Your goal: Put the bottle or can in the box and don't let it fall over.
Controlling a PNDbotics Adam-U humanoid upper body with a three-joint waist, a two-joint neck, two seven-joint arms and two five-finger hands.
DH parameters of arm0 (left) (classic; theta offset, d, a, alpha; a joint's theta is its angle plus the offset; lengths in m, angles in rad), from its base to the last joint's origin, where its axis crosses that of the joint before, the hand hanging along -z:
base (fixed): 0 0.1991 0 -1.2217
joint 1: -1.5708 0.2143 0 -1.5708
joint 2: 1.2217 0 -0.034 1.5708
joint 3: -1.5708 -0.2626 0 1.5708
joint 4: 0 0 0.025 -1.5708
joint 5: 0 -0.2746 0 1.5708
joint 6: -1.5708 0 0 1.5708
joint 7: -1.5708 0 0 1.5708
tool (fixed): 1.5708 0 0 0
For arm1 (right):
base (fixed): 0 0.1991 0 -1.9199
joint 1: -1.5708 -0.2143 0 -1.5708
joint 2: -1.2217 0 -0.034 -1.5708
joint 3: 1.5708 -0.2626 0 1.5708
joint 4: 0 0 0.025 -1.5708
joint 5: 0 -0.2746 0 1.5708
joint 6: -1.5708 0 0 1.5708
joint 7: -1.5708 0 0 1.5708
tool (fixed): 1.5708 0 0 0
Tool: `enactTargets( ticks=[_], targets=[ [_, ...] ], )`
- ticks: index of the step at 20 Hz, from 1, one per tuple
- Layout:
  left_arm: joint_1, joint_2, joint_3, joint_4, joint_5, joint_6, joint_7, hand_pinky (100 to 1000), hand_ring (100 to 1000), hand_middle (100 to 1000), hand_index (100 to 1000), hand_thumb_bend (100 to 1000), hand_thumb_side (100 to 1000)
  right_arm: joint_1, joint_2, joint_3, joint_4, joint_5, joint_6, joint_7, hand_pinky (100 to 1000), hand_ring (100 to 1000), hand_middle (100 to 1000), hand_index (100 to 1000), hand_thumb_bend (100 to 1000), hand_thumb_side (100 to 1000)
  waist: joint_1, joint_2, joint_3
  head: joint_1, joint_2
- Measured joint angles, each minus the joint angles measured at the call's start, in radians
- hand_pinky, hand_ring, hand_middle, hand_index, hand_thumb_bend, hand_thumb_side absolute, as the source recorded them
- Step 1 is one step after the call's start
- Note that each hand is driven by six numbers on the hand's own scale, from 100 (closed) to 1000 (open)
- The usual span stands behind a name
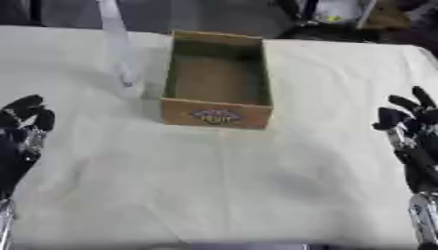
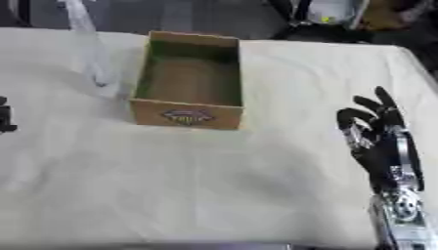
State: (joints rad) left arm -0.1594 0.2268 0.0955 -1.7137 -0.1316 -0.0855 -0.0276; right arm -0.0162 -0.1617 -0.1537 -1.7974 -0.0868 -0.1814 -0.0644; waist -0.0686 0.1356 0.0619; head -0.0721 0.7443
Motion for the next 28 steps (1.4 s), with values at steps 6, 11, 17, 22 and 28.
enactTargets(
  ticks=[6,11,17,22,28],
  targets=[
    [0.000,0.000,0.000,0.000,0.000,0.000,0.000,707,855,791,834,465,637,0.000,0.000,0.000,0.000,0.000,0.000,0.000,640,767,791,991,479,408,0.001,0.000,0.000,0.000,0.000],
    [-0.001,0.000,0.000,0.000,0.000,0.000,0.000,704,852,788,836,468,639,0.000,0.000,0.000,0.000,0.002,0.000,0.000,640,767,791,991,479,408,0.001,0.000,0.000,0.000,0.000],
    [-0.038,0.076,-0.012,-0.007,0.010,0.024,0.035,705,852,789,851,501,636,0.001,0.000,0.000,0.000,0.002,0.000,0.000,639,767,791,991,480,407,0.006,-0.001,-0.006,0.000,0.000],
    [-0.143,0.186,-0.033,-0.002,0.024,0.066,0.126,708,867,806,861,515,627,0.007,0.000,0.000,0.000,0.002,0.000,0.000,639,767,791,991,480,408,0.010,-0.010,-0.013,0.002,0.000],
    [-0.309,0.271,-0.093,0.097,0.034,0.107,0.191,711,866,806,864,514,626,0.008,0.000,0.003,0.000,0.002,0.003,0.003,639,767,790,991,481,407,0.013,-0.013,-0.029,0.009,-0.001]
  ],
)
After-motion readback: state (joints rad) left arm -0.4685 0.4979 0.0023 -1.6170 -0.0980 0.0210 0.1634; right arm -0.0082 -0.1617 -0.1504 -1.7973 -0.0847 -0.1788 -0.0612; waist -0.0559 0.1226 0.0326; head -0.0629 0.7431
